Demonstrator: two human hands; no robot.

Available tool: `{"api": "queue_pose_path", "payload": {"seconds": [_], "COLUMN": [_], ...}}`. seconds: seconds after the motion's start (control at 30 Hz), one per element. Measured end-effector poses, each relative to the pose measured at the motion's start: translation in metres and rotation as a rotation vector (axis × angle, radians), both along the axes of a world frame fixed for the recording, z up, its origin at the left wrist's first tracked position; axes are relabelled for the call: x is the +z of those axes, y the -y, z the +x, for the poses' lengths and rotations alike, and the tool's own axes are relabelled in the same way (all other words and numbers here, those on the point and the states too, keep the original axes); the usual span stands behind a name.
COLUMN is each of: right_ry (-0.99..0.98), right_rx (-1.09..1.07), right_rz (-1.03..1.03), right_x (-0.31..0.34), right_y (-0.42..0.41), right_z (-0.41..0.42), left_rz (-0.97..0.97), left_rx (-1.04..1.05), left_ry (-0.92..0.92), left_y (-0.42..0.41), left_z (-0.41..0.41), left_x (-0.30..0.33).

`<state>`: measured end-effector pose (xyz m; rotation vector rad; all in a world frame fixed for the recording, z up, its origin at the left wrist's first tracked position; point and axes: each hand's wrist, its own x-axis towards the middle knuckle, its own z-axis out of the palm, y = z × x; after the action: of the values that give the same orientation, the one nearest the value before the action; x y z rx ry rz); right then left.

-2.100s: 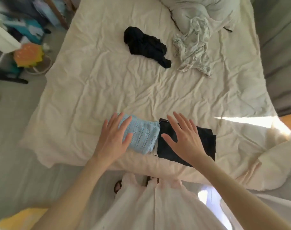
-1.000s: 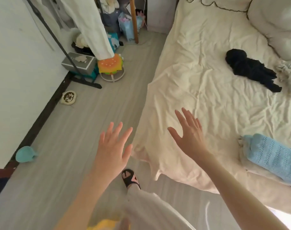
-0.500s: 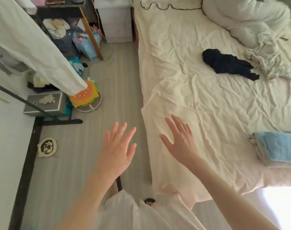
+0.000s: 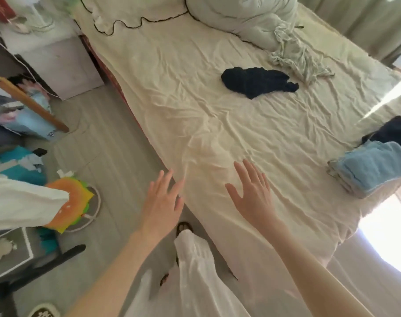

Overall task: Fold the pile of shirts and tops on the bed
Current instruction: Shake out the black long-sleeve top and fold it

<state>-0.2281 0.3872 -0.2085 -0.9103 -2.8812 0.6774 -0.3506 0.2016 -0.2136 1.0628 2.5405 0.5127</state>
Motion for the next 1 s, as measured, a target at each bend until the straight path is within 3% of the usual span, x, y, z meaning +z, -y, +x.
{"api": "queue_pose_path", "payload": {"seconds": [0.17,0.37,0.57,0.77,0.87,1.0], "right_ry": [0.097,0.147,0.217,0.206,0.222,0.248], "right_rx": [-0.08,-0.213,-0.275,-0.39,-0.308,-0.247], "right_rz": [-0.021,-0.049,-0.027,0.058,0.085,-0.042], "right_x": [-0.036,-0.109,-0.192,-0.247,-0.255,-0.264], "right_y": [-0.069,-0.203,-0.334,-0.426,-0.463,-0.491], "right_z": [-0.078,-0.208,-0.32,-0.398,-0.427,-0.442], "left_rz": [-0.129,-0.233,-0.508,-0.679,-0.788,-0.843], "left_rx": [-0.121,-0.245,-0.368,-0.466,-0.518,-0.564], "left_ry": [0.087,-0.029,-0.048,0.029,0.109,0.179], "left_y": [-0.069,-0.222,-0.335,-0.379,-0.38,-0.389], "left_z": [-0.077,-0.23,-0.345,-0.402,-0.41,-0.418], "left_x": [-0.039,-0.102,-0.193,-0.267,-0.29,-0.294]}}
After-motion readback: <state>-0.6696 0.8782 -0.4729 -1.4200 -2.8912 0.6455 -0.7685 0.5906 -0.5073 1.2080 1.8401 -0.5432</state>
